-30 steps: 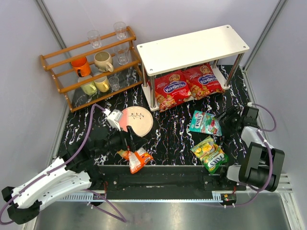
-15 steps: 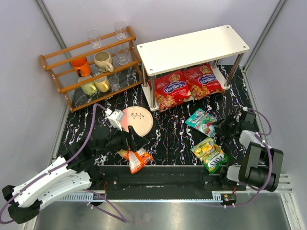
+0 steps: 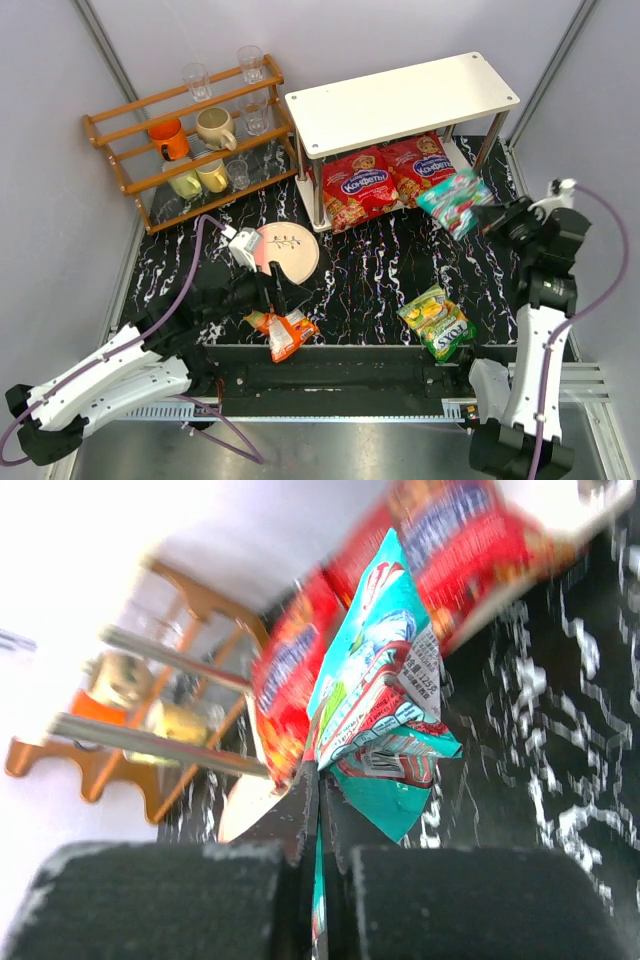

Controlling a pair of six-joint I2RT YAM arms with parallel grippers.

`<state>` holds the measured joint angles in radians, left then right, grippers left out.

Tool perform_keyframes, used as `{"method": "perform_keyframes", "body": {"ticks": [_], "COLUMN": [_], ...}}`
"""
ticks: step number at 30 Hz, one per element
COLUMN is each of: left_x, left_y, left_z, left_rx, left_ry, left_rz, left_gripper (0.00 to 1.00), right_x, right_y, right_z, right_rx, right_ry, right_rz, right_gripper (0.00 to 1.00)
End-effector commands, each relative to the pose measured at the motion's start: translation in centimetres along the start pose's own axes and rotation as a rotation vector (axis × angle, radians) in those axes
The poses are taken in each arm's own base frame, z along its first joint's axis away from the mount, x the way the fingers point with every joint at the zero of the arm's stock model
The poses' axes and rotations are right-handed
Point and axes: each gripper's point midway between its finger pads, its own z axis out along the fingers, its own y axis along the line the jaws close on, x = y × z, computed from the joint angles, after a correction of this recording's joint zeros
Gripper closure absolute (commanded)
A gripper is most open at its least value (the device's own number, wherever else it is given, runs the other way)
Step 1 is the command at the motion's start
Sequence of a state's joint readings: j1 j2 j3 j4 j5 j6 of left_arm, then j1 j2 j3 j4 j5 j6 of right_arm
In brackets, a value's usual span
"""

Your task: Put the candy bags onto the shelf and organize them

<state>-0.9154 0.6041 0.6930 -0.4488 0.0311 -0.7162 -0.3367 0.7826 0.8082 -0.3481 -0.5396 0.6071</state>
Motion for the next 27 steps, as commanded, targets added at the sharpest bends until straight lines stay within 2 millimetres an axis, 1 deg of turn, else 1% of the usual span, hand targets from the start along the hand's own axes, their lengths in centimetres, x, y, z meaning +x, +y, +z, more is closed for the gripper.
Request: {"method": "perform_keyframes", "body": {"ticks": [1,3,4,5,6,8,9,10,11,12,13,14,15,16,17,18,19,20,21,22,23,25,26,27], "left_x": [-0.4,-0.6,-0.6,-0.6,-0.7,-0.8,-0.9,-0.9,-1.0,-0.9,-0.9,-0.9,-1.0,-1.0,-1.0,-1.0,-1.0,-1.0,-1.0,-0.9,-1.0,-0.8,-0.7,-0.6], "left_y": [-1.0,-1.2,-1.3,-1.3,-1.4,-1.4,-1.4,-1.4,-1.4,-1.3,-1.3,-1.2,-1.3,-1.2,-1.2,-1.2,-1.2,-1.2,-1.1,-1.0,-1.0,-0.8,-0.8,-0.8], "left_z": [0.5,0.5,0.5,0.5,0.5,0.4,0.3,0.3,0.3,0.3,0.3,0.3,0.3,0.4,0.4,0.4,0.5,0.5,0.5,0.6,0.7,1.0,1.1,1.2], "left_rx": [0.05,0.053,0.055,0.056,0.057,0.056,0.056,0.056,0.055,0.052,0.052,0.049,0.05,0.049,0.048,0.046,0.046,0.043,0.042,0.037,0.04,0.032,0.031,0.031], "left_ry": [-0.013,-0.012,-0.012,-0.011,-0.014,-0.018,-0.02,-0.022,-0.026,-0.025,-0.025,-0.026,-0.027,-0.026,-0.025,-0.027,-0.027,-0.027,-0.026,-0.024,-0.028,-0.018,-0.013,-0.011], "left_rz": [0.0,0.003,0.005,0.006,0.006,0.008,0.006,0.008,0.008,0.006,0.006,0.006,0.008,0.008,0.009,0.009,0.011,0.014,0.014,0.016,0.018,0.022,0.024,0.024], "left_gripper": [0.01,0.01,0.01,0.01,0.01,0.01,0.01,0.01,0.01,0.01,0.01,0.01,0.01,0.01,0.01,0.01,0.01,0.01,0.01,0.01,0.01,0.01,0.01,0.01], "right_x": [-6.2,-8.2,-10.2,-11.2,-13.0,-14.9,-15.7,-16.9,-17.5,-18.1,-18.9,-19.4,-20.0,-20.9,-21.4,-22.0,-22.8,-23.1,-24.0,-24.6,-24.9,-25.7,-25.4,-25.7], "right_y": [5.8,7.3,9.3,10.0,11.7,12.9,13.0,14.4,14.8,14.6,15.5,15.7,15.0,15.6,15.7,14.9,15.3,15.0,14.6,14.7,13.8,14.4,13.9,14.6], "right_z": [-3.9,-4.5,-5.7,-6.1,-6.9,-7.4,-6.9,-7.3,-6.9,-5.6,-5.2,-4.6,-2.8,-2.4,-1.7,0.0,0.5,1.3,2.6,3.1,4.5,5.2,6.9,7.1], "right_rx": [-0.02,-0.026,-0.045,-0.049,-0.068,-0.072,-0.072,-0.104,-0.121,-0.127,-0.17,-0.189,-0.189,-0.227,-0.242,-0.236,-0.268,-0.268,-0.271,-0.281,-0.271,-0.282,-0.276,-0.291], "right_ry": [-0.178,-0.225,-0.287,-0.315,-0.359,-0.412,-0.42,-0.451,-0.453,-0.442,-0.455,-0.454,-0.438,-0.461,-0.467,-0.455,-0.476,-0.468,-0.477,-0.491,-0.482,-0.5,-0.476,-0.477], "right_rz": [-0.089,-0.093,-0.118,-0.124,-0.14,-0.147,-0.14,-0.156,-0.142,-0.129,-0.136,-0.113,-0.099,-0.11,-0.105,-0.081,-0.094,-0.076,-0.079,-0.085,-0.069,-0.083,-0.077,-0.087], "right_gripper": [1.0,1.0,1.0,1.0,1.0,1.0,1.0,1.0,1.0,1.0,1.0,1.0,1.0,1.0,1.0,1.0,1.0,1.0,1.0,1.0,1.0,1.0,1.0,1.0]}}
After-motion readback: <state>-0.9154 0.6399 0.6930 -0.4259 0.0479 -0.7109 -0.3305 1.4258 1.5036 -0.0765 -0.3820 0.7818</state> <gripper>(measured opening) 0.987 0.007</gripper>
